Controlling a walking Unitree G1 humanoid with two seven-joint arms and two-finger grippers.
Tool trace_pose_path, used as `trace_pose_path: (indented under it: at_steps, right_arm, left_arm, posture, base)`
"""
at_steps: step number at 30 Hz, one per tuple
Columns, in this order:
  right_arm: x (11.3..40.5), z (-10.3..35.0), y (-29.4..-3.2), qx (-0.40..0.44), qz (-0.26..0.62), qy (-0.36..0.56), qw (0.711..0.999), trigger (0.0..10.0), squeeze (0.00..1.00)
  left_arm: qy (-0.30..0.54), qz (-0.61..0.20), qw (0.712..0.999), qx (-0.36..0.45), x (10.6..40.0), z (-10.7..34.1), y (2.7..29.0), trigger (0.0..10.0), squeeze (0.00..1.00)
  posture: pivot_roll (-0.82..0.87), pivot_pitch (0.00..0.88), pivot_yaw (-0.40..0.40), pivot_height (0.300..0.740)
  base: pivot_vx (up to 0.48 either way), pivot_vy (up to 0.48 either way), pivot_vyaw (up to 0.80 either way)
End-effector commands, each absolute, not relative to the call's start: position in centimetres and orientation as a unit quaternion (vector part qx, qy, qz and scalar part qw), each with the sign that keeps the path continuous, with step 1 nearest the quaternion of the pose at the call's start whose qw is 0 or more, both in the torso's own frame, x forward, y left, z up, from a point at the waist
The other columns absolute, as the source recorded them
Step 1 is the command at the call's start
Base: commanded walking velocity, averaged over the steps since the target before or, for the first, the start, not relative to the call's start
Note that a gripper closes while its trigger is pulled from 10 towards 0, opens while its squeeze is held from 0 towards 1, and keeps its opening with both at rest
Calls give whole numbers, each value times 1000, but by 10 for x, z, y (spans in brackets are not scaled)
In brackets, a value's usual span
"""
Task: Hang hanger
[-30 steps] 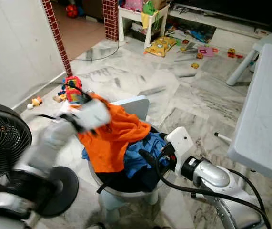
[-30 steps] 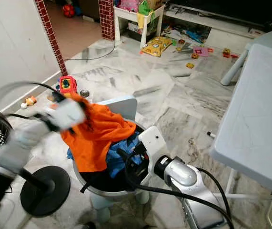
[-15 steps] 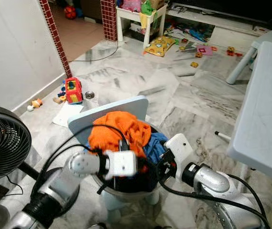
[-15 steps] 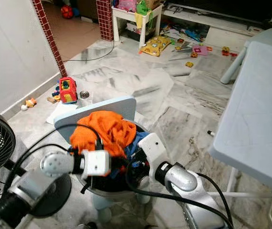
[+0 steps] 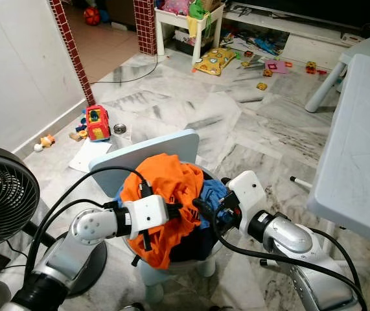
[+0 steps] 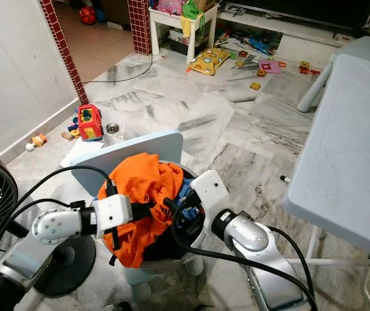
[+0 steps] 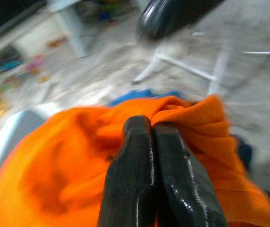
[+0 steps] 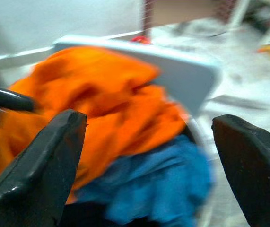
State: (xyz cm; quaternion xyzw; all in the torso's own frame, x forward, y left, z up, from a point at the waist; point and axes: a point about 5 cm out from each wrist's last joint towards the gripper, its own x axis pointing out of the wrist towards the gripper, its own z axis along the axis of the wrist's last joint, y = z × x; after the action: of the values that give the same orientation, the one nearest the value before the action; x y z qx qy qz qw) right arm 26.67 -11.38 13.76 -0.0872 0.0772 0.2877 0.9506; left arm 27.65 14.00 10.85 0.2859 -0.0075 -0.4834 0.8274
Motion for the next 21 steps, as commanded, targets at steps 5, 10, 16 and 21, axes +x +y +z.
trace_pose_path:
  at_steps: [5,10,16,21]
  right_arm:
    - [282,153,-137,-77,209,39,974,10000,0]
    - [284,153,-142,-71,197,37,977,10000,0]
    - [277,155,-163,-72,183,45,979,10000,0]
    - [261,158,-181,-34,193,66,978,10000,0]
  left_arm:
    - [-3,-364,896,255,276,112,172,0,0]
    - [1,-284,935,211,274,113,191,0,0]
    - [9,-225,948,223,284,126,216,0,0]
    - [21,-199,943,267,294,136,236,0,0]
  posture:
    - [-126,133,-21,740]
    - [-118,132,-25,740]
    - [-122,135,-22,740]
    - [-142,144,-9,740]
  base:
    - [0,0,0]
    - [0,0,0]
    - [0,0,0]
    - [0,0,0]
